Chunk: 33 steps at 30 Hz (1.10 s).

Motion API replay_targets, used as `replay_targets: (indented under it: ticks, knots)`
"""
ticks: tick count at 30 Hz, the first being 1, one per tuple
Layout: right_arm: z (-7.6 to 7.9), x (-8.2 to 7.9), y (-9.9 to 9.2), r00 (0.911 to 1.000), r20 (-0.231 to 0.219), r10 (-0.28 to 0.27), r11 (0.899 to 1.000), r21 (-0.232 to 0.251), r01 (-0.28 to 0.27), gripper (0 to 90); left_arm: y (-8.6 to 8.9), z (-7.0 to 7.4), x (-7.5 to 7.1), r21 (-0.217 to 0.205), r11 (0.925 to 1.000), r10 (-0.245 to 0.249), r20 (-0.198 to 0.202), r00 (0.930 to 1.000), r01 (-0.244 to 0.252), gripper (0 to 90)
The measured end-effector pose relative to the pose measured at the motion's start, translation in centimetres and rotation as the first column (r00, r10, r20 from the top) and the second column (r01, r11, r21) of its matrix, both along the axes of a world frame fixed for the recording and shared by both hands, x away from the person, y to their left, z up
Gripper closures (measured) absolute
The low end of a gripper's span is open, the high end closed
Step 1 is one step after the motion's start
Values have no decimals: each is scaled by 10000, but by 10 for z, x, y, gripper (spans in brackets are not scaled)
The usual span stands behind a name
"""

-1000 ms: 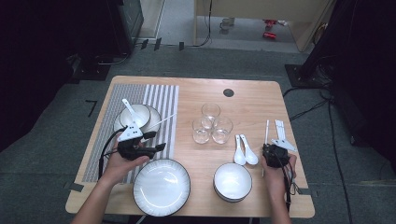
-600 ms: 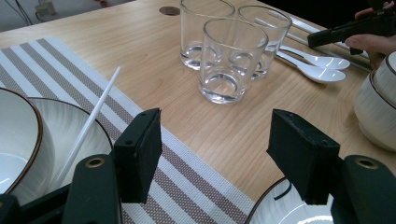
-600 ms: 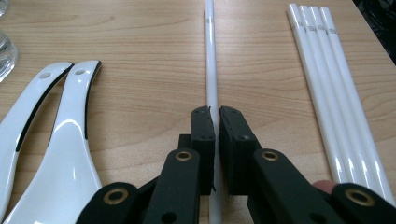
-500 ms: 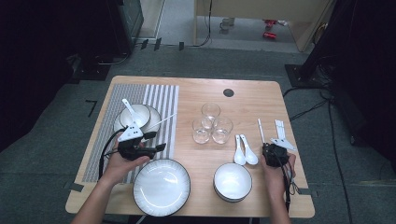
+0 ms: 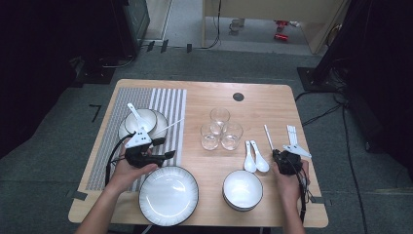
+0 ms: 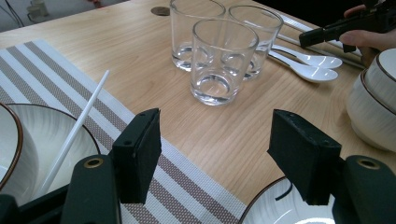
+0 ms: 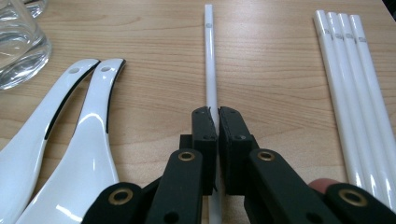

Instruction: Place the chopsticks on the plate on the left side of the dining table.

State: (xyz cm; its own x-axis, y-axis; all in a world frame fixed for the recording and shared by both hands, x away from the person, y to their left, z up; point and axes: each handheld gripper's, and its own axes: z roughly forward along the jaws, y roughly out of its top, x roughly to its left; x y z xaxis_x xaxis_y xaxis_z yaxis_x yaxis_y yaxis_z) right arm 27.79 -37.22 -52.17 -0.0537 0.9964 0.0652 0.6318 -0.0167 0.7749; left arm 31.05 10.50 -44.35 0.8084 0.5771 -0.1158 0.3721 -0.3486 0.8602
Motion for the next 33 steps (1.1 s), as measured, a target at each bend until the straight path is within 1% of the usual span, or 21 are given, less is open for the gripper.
replay_targets:
  ticks: [4, 6, 13, 18, 22, 25, 30, 33]
  knots:
    - [8, -3, -1, 9997, 228, 96, 9999, 61, -98, 865, -1, 1, 0, 8, 10000, -7, 38, 10000, 7, 343]
    - [13, -5, -2, 9989, 396, 248, 9995, 172, -255, 866, -1, 3, 0, -17, 10000, -13, 52, 10000, 13, 343]
    - [30, -8, -2, 9964, 557, 636, 9980, -19, -636, 866, -4, 5, 1, 16, 10000, -67, 84, 9999, 67, 343]
    - [44, -9, 0, 9928, 624, 1027, 9946, -215, -1015, 866, -8, 8, 3, 85, 9999, -146, 140, 9998, 144, 343]
    - [56, -10, -1, 9896, 695, 1261, 9918, -302, -1242, 865, -10, 11, 5, 42, 9999, -147, 213, 9997, 146, 341]
    - [65, -10, -1, 9857, 789, 1488, 9887, -296, -1469, 865, -11, 14, 6, 18, 9999, -135, 278, 9995, 135, 323]
    - [77, -9, 0, 9776, 935, 1887, 9820, -226, -1874, 865, -16, 16, 8, 259, 9996, -153, 403, 9991, 142, 279]
    - [83, -9, 3, 9707, 1012, 2181, 9759, -271, -2164, 865, -20, 18, 8, 315, 9994, -188, 446, 9988, 174, 257]
